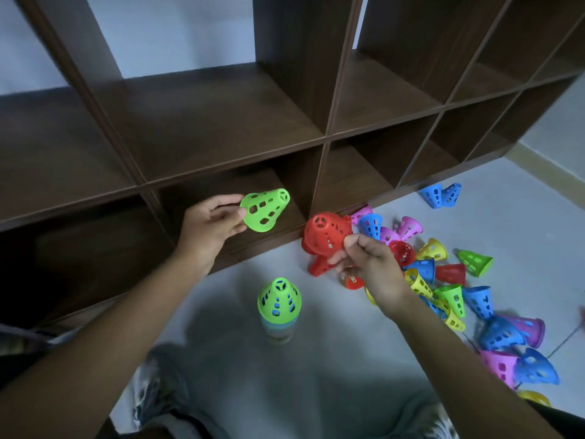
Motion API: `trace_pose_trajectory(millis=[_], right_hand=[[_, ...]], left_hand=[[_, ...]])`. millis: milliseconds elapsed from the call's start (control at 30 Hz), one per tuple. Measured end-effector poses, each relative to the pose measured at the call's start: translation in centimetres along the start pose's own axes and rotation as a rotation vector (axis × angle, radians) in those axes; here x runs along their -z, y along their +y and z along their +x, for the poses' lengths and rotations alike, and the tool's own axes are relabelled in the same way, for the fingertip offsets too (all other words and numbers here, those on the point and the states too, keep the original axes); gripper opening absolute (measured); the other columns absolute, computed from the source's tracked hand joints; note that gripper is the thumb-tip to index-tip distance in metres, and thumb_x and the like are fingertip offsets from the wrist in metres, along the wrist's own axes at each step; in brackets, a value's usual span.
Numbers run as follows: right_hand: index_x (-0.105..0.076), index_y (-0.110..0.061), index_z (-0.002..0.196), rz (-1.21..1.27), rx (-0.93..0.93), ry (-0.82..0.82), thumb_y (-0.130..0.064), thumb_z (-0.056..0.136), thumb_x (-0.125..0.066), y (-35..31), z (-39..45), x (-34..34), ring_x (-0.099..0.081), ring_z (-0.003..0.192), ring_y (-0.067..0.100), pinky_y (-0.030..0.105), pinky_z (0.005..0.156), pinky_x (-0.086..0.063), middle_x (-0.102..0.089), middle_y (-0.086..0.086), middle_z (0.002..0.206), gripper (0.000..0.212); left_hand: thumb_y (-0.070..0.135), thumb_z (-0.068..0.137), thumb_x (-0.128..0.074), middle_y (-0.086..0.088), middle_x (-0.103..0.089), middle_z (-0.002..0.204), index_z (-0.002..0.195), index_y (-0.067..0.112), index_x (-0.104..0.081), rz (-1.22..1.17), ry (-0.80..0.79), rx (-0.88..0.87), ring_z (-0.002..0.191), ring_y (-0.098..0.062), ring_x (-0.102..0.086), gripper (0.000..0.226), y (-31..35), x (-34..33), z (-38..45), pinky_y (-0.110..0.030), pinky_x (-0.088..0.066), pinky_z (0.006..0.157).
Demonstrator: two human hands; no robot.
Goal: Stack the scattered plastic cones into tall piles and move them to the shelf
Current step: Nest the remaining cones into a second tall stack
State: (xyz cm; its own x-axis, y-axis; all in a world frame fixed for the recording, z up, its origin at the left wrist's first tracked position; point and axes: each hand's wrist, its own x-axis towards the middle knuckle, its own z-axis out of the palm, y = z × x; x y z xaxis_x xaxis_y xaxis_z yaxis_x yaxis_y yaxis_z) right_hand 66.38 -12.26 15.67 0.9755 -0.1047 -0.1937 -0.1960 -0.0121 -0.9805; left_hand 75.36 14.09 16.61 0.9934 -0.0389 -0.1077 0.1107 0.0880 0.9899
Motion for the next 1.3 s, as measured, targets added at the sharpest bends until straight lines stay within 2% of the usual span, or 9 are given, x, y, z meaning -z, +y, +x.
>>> trace_pose_trajectory(millis=[167,300,400,533,733,933,1033,1167,1300], right_hand=[[-0.057,-0.003,0.09,0.195,-0.056,-0.193,-0.013,0.103,-0.044,-3.1,-2.1,-2.6,-0.061,0.071,0.024,0.032,0.072,-0.049,-0.067,0.017,0.081,0.021],[-0.063,-0.006,0.086,0.127,-0.114,-0.306,-0.016,0.103,-0.047,-3.6,-3.6,-3.7,-0.065,0.074,0.023,0.034,0.078,-0.051,-0.07,0.014,0.08,0.025],[-0.065,-0.009,0.085,0.033,-0.154,-0.281,-0.019,0.103,-0.049,-2.9,-4.3,-4.5,-0.065,0.072,0.021,0.035,0.08,-0.052,-0.072,0.012,0.08,0.025],[-0.064,-0.009,0.087,-0.045,-0.239,-0.176,-0.021,0.103,-0.051,-1.5,-5.2,-4.7,-0.063,0.069,0.018,0.029,0.073,-0.053,-0.074,0.008,0.08,0.025],[-0.065,-0.011,0.09,-0.089,-0.303,-0.123,-0.025,0.102,-0.054,0.8,-5.9,-5.2,-0.064,0.062,0.012,0.025,0.066,-0.053,-0.074,0.002,0.074,0.022],[-0.065,-0.008,0.087,-0.196,-0.298,-0.04,-0.019,0.101,-0.053,2.0,-6.0,-4.8,-0.059,0.054,0.012,0.016,0.052,-0.046,-0.069,0.007,0.077,0.021],[-0.063,-0.011,0.101,-0.194,-0.321,0.012,-0.029,0.099,-0.057,3.2,-5.7,-5.1,-0.061,0.066,0.016,0.022,0.06,-0.053,-0.069,0.007,0.099,0.019],[-0.05,-0.025,0.121,-0.023,-0.409,-0.084,-0.044,0.101,-0.05,3.7,-6.2,-5.7,-0.059,0.109,0.02,0.04,0.095,-0.055,-0.055,-0.007,0.117,0.027],[-0.042,-0.027,0.141,0.052,-0.44,-0.138,-0.049,0.104,-0.038,4.8,-7.0,-6.2,-0.047,0.123,0.02,0.034,0.093,-0.05,-0.044,-0.007,0.132,0.043]], left_hand=[[0.0,0.094,-0.06,-0.011,-0.074,0.107,0.122,0.002,-0.065,-0.223,-0.031,-0.012,0.097,-0.017,-0.071,0.029,4.7,1.2,-2.8,-0.026,-0.057,0.083],[0.0,0.096,-0.057,-0.006,-0.075,0.101,0.124,0.001,-0.064,-0.292,-0.109,-0.028,0.093,-0.016,-0.07,0.029,6.4,1.0,-5.3,-0.026,-0.055,0.082],[0.0,0.095,-0.057,-0.001,-0.075,0.091,0.12,0.004,-0.066,-0.268,-0.182,-0.001,0.083,-0.011,-0.07,0.027,6.2,0.6,-7.0,-0.025,-0.056,0.079],[0.0,0.094,-0.058,-0.008,-0.075,0.1,0.117,0.004,-0.067,-0.186,-0.248,0.11,0.087,-0.016,-0.071,0.025,4.3,0.3,-8.8,-0.025,-0.058,0.075],[-0.001,0.093,-0.062,-0.02,-0.07,0.108,0.12,-0.001,-0.065,-0.072,-0.21,0.188,0.091,-0.021,-0.071,0.028,0.1,0.4,-9.8,-0.026,-0.058,0.076],[0.003,0.093,-0.065,-0.015,-0.073,0.107,0.109,0.009,-0.072,0.125,-0.187,0.183,0.094,-0.023,-0.07,0.018,-2.9,0.8,-9.6,-0.03,-0.058,0.078],[0.023,0.092,-0.07,-0.004,-0.073,0.108,0.106,0.023,-0.074,0.274,-0.161,0.143,0.092,-0.014,-0.07,0.015,-4.4,0.7,-9.5,-0.032,-0.053,0.08],[0.054,0.089,-0.057,0.011,-0.064,0.131,0.122,0.038,-0.063,0.308,-0.28,0.244,0.122,-0.008,-0.058,0.038,-5.4,0.3,-10.0,-0.034,-0.046,0.103],[0.041,0.104,-0.039,0.02,-0.066,0.115,0.111,0.041,-0.058,0.165,-0.308,0.405,0.11,-0.003,-0.06,0.02,-6.8,-1.0,-11.0,-0.03,-0.041,0.106]])
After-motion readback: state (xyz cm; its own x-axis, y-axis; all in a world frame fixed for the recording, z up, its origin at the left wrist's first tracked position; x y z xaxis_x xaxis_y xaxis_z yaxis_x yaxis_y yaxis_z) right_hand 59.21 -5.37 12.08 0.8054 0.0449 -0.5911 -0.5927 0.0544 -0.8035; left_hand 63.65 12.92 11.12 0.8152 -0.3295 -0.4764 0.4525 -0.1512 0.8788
